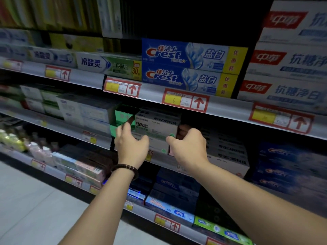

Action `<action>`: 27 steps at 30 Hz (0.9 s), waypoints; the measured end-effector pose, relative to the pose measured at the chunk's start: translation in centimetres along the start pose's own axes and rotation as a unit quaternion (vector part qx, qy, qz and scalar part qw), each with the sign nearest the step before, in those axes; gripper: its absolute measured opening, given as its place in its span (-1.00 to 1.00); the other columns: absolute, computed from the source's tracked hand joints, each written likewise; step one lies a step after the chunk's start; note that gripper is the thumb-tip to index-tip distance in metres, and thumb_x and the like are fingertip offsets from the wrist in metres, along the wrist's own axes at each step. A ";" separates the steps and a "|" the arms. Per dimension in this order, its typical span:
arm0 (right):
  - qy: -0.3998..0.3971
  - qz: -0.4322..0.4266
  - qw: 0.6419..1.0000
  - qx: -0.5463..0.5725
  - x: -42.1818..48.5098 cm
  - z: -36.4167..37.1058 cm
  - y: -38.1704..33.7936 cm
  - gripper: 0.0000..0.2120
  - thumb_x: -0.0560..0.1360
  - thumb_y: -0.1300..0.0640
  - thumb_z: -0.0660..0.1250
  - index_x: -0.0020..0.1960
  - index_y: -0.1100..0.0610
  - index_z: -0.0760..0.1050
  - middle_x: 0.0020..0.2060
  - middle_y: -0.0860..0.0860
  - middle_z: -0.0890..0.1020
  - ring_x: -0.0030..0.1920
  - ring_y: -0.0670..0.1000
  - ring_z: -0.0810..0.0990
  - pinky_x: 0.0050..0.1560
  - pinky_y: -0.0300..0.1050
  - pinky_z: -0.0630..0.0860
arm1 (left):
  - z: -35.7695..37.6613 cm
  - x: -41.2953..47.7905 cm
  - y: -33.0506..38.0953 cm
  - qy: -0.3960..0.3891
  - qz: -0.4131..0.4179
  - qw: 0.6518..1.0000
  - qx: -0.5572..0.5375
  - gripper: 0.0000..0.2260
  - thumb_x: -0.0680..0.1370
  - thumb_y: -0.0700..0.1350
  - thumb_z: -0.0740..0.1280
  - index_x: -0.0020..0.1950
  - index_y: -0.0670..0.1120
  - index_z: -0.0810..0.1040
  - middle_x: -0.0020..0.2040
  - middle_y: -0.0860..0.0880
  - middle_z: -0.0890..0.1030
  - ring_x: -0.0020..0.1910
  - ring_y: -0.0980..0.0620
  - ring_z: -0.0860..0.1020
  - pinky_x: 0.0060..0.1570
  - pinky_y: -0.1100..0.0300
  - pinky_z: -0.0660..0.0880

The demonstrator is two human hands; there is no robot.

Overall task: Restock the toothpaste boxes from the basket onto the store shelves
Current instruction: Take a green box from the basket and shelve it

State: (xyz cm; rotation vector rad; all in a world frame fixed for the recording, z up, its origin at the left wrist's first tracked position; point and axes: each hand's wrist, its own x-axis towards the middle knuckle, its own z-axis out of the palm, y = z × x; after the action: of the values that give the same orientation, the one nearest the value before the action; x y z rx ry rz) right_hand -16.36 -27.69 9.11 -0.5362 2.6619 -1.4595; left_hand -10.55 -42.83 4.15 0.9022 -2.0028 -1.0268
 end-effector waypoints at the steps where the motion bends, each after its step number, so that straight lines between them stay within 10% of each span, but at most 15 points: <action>1: -0.003 -0.001 1.000 0.000 0.0 0.2 0.0 -0.53 0.56 0.02 0.49 -0.30 0.11 0.24 -0.41 -0.02 0.34 -0.45 -0.01 0.32 -0.61 -0.32 0.14 | -0.1 0.0 0.1 -0.002 -0.004 1.000 0.006 -0.40 0.60 -0.10 0.39 0.60 -0.14 0.28 0.59 -0.09 0.25 0.54 -0.21 0.27 0.47 -0.10 0.31; 27: -0.020 0.035 0.999 0.026 1.0 1.2 -1.0 -0.56 0.57 0.06 0.46 -0.33 0.11 0.28 -0.43 -0.02 0.36 -0.48 -0.01 0.32 -0.49 -0.23 0.21 | 0.1 0.2 -0.2 -0.056 -0.026 0.998 0.004 -0.41 0.58 -0.08 0.40 0.59 -0.04 0.31 0.64 -0.09 0.18 0.55 -0.24 0.17 0.47 -0.13 0.26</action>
State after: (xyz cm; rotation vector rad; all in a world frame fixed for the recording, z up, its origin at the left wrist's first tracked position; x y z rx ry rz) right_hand -16.77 -29.52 9.36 -0.4594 2.5770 -1.4791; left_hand -10.67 -43.07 3.94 0.9244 -2.0875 -1.1215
